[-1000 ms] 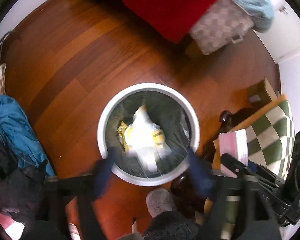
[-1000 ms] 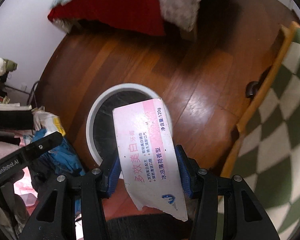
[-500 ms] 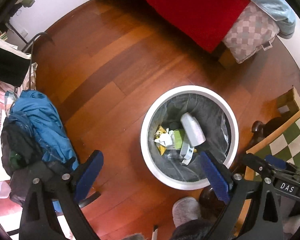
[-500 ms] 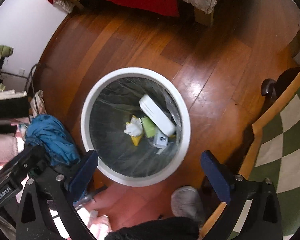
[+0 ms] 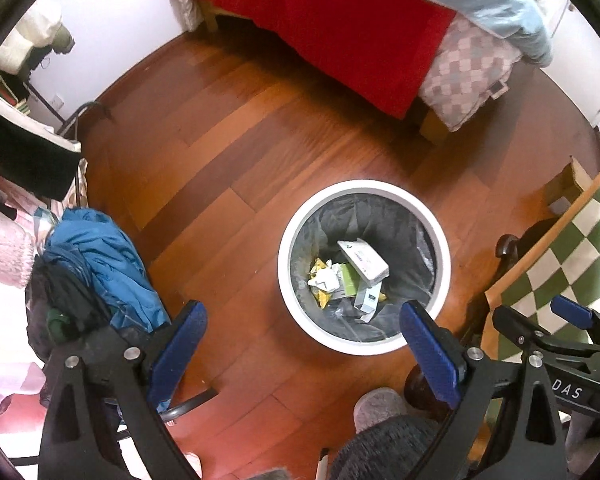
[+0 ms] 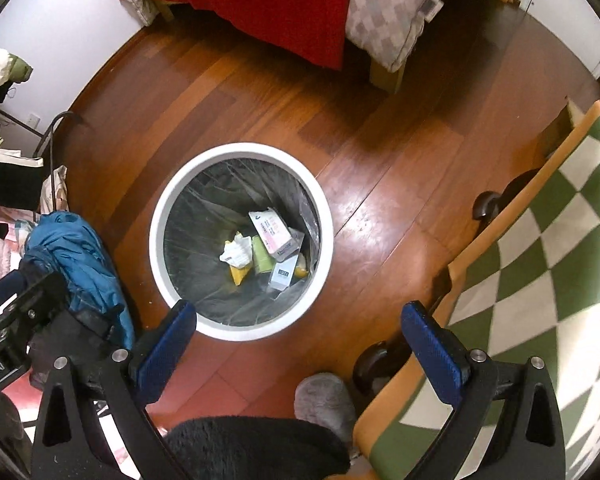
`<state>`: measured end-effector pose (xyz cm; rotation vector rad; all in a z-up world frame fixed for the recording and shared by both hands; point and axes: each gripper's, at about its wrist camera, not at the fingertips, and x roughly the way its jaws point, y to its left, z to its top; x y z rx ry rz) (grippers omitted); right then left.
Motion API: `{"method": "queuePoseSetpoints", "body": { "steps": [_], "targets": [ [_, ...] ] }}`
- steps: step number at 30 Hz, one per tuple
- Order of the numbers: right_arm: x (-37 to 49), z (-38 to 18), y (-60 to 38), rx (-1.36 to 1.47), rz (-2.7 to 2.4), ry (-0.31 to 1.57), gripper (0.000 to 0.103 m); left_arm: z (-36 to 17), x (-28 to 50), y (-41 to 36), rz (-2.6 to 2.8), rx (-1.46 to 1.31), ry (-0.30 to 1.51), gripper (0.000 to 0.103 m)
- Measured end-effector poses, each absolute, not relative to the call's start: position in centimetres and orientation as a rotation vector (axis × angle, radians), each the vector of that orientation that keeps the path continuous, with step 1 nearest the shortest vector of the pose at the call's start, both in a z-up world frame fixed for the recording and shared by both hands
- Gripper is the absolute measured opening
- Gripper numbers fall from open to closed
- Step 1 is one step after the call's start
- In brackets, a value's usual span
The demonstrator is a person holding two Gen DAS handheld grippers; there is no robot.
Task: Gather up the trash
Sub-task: 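Move both tools back over the table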
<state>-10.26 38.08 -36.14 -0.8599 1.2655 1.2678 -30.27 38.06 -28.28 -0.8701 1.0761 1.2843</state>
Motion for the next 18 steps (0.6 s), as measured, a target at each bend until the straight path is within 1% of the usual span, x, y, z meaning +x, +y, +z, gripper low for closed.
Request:
{"method": "queuePoseSetpoints", "body": {
  "steps": [8,18],
  "targets": [
    [-9.4,-30.7,34.7,-0.792,1.286,1.206,0.103,-23.3,-29.5,34.7,1.275,-0.810,1.012,0.098],
    [-7.4,-21.5,27.9,-0.635,1.360,1.143,0.103,-15.6,-28.0,29.7,1.297,-0.684,0.926,0.098]
  ]
}}
